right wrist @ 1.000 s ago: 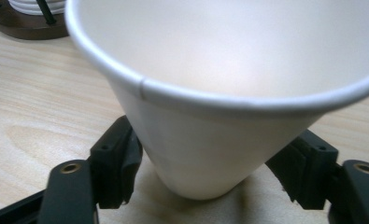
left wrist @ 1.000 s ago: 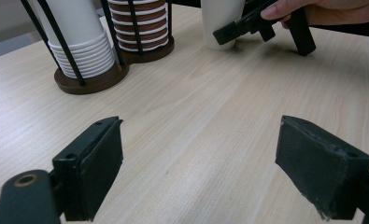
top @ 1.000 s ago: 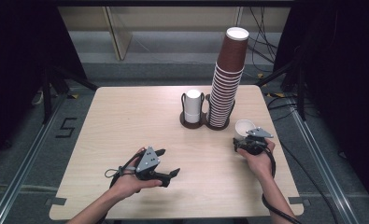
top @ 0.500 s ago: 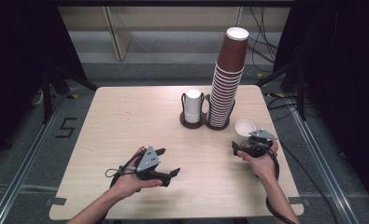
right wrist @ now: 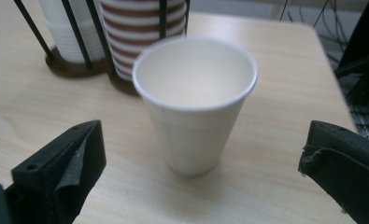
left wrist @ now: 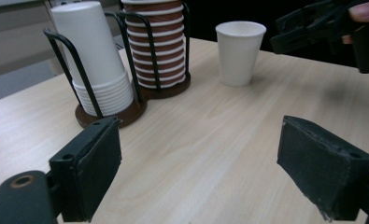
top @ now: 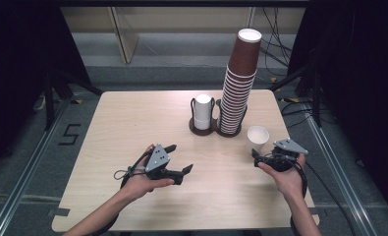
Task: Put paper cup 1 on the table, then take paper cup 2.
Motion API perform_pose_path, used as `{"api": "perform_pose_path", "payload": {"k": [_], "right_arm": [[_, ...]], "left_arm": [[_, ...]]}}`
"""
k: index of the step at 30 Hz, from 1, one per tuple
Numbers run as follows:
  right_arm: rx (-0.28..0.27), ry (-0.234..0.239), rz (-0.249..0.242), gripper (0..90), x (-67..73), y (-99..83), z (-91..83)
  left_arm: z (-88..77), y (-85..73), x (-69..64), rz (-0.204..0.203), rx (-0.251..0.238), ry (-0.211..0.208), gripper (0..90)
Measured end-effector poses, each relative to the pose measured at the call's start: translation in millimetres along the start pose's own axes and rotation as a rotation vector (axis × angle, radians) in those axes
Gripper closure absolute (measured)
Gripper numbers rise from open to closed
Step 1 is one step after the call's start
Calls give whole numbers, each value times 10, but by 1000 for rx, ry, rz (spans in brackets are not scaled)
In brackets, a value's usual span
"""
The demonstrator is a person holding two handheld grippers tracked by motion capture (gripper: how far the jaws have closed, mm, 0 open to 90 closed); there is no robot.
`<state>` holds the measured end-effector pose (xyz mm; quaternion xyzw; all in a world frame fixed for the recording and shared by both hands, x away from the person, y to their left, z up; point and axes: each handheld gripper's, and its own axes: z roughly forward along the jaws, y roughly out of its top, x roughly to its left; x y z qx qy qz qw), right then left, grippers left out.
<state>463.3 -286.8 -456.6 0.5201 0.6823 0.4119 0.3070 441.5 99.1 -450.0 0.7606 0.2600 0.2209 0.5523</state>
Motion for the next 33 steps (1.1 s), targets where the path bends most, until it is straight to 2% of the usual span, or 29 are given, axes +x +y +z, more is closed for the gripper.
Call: {"api": "perform_pose_path", "payload": {"k": [3,6,10,15,18,19,20,21,22,24,25,26,27,28,29,31,32,33], "right_arm": [[-44,-5,20,4,47,105,-100],[-68,-22,-44,4,43,190,-159],[-96,-12,-13,4,80,245,-180],[-122,-3,-35,4,111,341,-242],[-140,9,-39,4,135,404,-256],[-142,8,-27,4,161,437,-266],[-149,22,-31,4,171,475,-261],[-162,21,-60,4,165,514,-254],[-155,32,-40,4,189,551,-259],[-185,44,-43,4,208,672,-232],[-185,44,-43,4,208,672,-232],[-211,63,-51,4,223,781,-220],[-214,64,-43,4,232,819,-225],[-232,67,-51,4,235,879,-218],[-232,67,-51,4,235,879,-218],[-247,77,-53,5,242,1018,-207],[-266,82,-52,5,249,1175,-198],[-276,86,-51,4,252,1258,-192]], "left_arm": [[47,57,3,-6,-31,15,133],[93,96,-8,-11,-62,21,133],[126,154,-19,3,-54,23,133],[147,243,30,13,-64,28,132],[200,344,77,5,-82,35,131],[224,382,92,2,-87,33,131],[255,420,106,1,-91,31,131],[292,458,116,2,-95,26,131],[332,496,124,8,-100,23,130],[465,614,136,15,-109,23,128],[465,614,136,15,-109,23,129],[567,700,129,1,-119,16,129],[567,700,129,1,-119,16,129],[679,802,126,17,-128,26,128],[679,802,126,17,-128,26,129],[798,912,134,26,-137,37,129],[854,968,140,28,-139,44,119],[966,1071,145,34,-142,54,88]]}}
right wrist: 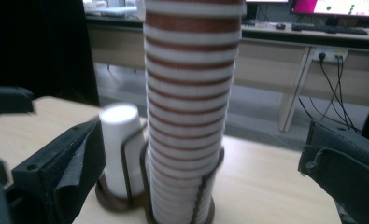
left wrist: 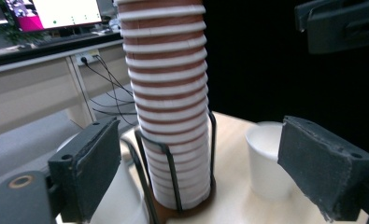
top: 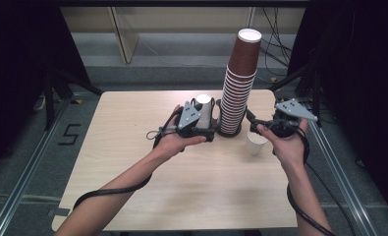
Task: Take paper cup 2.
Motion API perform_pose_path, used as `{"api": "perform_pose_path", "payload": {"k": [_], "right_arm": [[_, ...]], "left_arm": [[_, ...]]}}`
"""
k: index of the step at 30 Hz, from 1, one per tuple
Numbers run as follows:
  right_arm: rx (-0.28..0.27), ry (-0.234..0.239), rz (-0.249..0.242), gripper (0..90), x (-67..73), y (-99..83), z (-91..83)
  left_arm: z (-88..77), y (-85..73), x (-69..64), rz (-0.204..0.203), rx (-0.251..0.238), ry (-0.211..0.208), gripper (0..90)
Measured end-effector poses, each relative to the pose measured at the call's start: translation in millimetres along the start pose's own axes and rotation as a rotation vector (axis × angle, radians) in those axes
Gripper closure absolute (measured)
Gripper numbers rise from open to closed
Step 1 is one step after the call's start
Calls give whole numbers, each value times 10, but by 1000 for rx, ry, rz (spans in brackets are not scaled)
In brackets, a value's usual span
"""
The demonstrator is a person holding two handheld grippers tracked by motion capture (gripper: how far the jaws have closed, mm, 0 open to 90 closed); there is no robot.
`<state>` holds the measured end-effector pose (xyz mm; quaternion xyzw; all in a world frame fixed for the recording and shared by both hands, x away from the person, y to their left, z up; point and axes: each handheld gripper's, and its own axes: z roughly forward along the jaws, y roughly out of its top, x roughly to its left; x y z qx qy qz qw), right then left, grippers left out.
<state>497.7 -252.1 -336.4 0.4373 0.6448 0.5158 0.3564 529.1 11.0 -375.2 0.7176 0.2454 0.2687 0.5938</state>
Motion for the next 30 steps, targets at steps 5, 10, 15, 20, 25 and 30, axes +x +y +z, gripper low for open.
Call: {"api": "perform_pose_path", "payload": {"k": [5,10,15,20,25,30], "right_arm": [[-35,24,-7,4,40,394,154],[-43,37,-20,4,65,644,317],[-27,46,-3,4,5,880,621],[-7,44,2,4,-37,975,755],[6,39,-3,4,-49,1082,830],[15,38,-9,4,-63,1131,879]], "left_arm": [[288,191,51,-3,-20,26,46],[492,343,120,-7,-31,26,41],[739,519,202,-14,-16,11,13],[869,610,248,-35,-11,4,0],[1011,740,299,-67,-12,-22,0],[1088,787,300,-68,-5,-26,1]]}}
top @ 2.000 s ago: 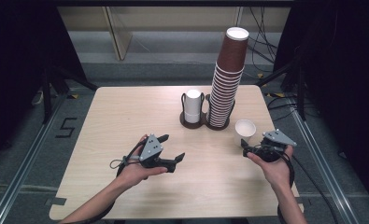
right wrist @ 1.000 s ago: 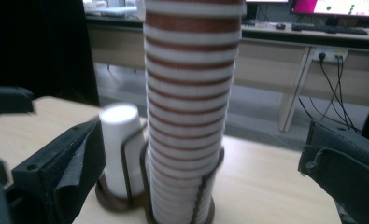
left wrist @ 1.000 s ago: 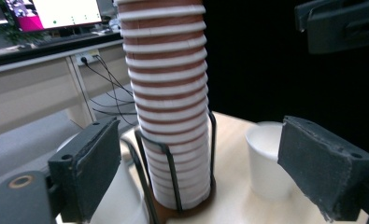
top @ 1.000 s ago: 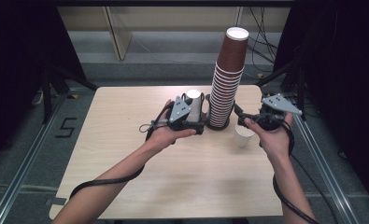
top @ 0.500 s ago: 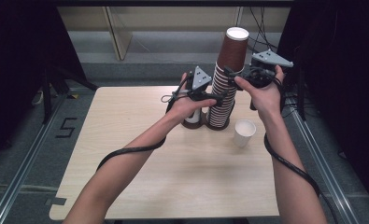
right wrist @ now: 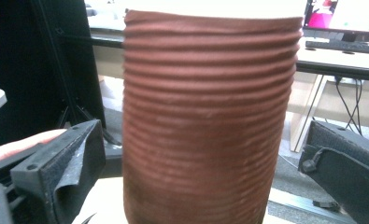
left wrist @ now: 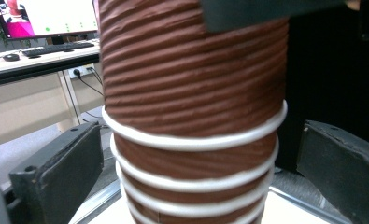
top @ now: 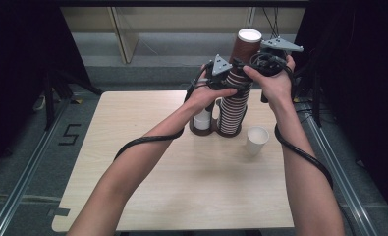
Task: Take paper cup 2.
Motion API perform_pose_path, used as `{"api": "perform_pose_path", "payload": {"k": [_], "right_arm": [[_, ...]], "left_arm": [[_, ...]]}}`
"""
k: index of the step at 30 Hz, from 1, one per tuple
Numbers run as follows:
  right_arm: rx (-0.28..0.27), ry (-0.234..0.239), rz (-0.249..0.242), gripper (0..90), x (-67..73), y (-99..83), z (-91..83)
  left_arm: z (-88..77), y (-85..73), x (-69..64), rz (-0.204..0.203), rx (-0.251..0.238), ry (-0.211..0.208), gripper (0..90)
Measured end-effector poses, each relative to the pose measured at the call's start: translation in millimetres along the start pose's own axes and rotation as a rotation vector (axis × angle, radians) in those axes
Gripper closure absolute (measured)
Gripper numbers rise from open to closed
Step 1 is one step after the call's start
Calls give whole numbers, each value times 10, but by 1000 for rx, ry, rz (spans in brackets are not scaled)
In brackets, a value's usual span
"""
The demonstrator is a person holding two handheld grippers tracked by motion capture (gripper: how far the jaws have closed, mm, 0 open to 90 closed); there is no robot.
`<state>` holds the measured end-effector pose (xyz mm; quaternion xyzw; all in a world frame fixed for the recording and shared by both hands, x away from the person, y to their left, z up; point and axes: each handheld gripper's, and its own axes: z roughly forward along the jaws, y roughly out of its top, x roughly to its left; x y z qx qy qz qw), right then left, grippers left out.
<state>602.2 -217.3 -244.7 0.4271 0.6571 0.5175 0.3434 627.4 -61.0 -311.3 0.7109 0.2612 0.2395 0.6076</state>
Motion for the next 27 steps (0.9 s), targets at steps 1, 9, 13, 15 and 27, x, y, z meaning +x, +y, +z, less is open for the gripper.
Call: {"api": "perform_pose_path", "payload": {"k": [1,9,13,15,27], "right_arm": [[3,-2,12,6,2,8,15],[17,6,22,105,-10,29,141],[6,2,13,153,27,33,144],[-5,-9,25,161,31,42,130],[-143,-22,57,179,41,245,-39]], "left_arm": [[18,6,-1,-2,4,-3,3],[89,-34,35,-65,16,-5,38],[80,-33,47,-70,18,-10,43],[82,-34,42,-71,14,-7,43],[78,-36,42,-66,15,-6,43]]}}
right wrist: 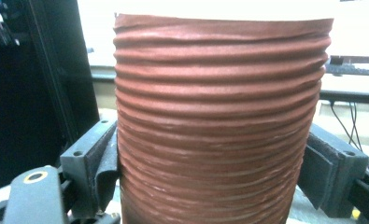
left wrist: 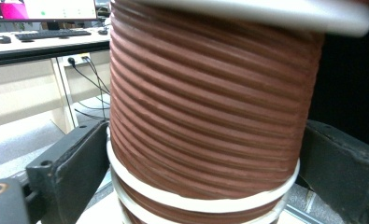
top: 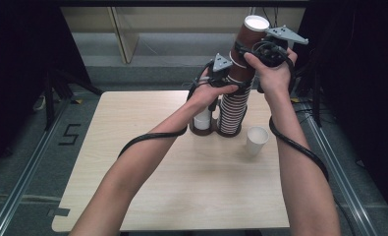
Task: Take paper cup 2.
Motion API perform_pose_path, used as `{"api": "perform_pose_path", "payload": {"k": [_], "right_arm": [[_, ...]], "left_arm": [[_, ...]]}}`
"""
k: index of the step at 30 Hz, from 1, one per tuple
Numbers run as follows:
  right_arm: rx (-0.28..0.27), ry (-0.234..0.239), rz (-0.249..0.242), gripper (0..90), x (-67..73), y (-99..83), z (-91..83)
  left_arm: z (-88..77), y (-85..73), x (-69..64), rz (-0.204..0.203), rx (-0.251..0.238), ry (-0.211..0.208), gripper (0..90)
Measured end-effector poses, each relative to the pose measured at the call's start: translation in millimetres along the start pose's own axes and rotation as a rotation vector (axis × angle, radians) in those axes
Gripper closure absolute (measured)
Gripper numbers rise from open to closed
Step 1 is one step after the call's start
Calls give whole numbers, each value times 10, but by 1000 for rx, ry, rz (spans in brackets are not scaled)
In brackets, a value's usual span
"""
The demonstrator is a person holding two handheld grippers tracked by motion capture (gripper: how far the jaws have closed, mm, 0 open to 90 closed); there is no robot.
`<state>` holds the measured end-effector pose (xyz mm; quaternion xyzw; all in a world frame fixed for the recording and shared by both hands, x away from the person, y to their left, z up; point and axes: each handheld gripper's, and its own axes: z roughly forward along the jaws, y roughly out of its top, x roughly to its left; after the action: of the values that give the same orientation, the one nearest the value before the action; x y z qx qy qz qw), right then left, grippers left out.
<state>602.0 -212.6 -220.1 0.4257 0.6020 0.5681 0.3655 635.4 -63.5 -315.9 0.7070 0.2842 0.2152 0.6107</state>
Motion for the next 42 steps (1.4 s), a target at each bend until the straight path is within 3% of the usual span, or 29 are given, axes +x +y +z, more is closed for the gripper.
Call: {"api": "perform_pose_path", "payload": {"k": [7,8,12,17,20,21,26,28,29,32,42], "right_arm": [[-103,3,26,181,-8,122,-84],[-136,9,43,181,-12,151,-116],[-184,19,86,181,-54,199,-187],[-216,22,100,181,-101,242,-321],[-230,23,101,181,-142,245,-431],[-230,23,101,181,-142,245,-431],[-235,45,100,180,-178,194,-612],[-236,65,87,180,-184,132,-733],[-236,65,87,180,-184,132,-733],[-213,70,74,180,-181,29,-847],[-177,83,54,181,-59,-195,-1052]], "left_arm": [[5,-2,-3,-10,-6,4,43],[6,0,-6,-14,-5,2,43],[4,2,-6,-10,-2,3,42],[-15,13,8,32,7,-6,44],[-55,30,2,30,-13,-13,30],[-81,36,-1,47,-19,-13,30],[-277,45,-50,102,-29,-22,14],[-446,28,-82,138,-37,-33,8],[-446,28,-82,138,-37,-33,8],[-688,-49,-114,170,-40,-38,8],[-1201,-395,-180,179,-33,-35,18]]}}
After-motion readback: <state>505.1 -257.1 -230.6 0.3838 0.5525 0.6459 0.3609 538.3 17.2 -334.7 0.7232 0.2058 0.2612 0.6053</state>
